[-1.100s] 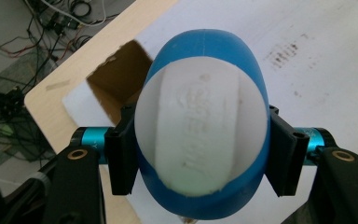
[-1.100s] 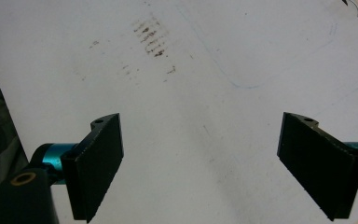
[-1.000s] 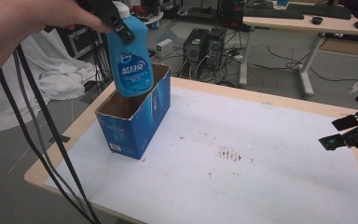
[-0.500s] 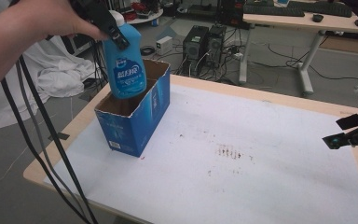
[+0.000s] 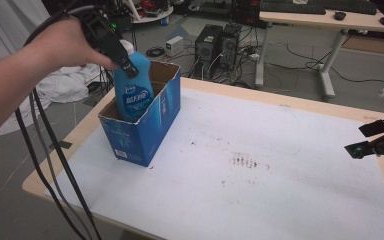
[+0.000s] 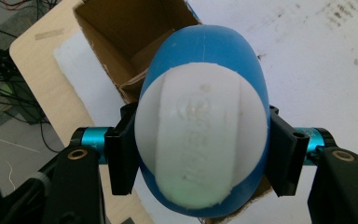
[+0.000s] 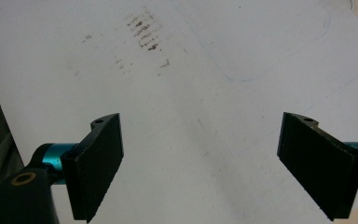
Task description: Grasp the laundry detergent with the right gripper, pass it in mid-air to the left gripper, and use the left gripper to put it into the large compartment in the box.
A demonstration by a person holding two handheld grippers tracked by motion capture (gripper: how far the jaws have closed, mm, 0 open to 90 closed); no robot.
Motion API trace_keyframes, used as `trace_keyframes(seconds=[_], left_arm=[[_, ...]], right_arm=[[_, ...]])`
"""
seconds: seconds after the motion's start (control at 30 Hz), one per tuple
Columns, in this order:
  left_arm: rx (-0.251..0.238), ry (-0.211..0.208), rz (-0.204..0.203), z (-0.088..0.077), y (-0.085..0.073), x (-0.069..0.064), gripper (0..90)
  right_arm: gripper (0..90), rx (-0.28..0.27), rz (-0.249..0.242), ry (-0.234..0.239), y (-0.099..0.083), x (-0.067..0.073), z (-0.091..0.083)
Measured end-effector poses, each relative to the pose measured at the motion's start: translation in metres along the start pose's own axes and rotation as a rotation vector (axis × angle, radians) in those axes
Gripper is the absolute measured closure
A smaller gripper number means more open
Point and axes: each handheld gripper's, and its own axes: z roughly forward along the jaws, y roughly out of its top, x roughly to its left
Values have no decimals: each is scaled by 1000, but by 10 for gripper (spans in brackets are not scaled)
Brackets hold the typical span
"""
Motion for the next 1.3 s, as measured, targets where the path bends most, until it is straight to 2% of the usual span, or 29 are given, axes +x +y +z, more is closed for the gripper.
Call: trace_keyframes(seconds=[0.1,0.2,0.67,0.8,1.3], left_arm=[[20,1,-1,11,-5,-1,385],[19,0,-8,21,-9,-2,385],[60,-25,13,58,-20,-9,385],[84,-28,19,66,-22,-10,385],[103,-39,24,82,-28,-13,384]], right_arm=[[139,0,0,7,0,0,1],[139,1,-5,6,2,1,2],[139,4,-6,7,0,2,5],[139,4,-3,8,-1,1,4],[139,0,-5,8,-4,1,3]])
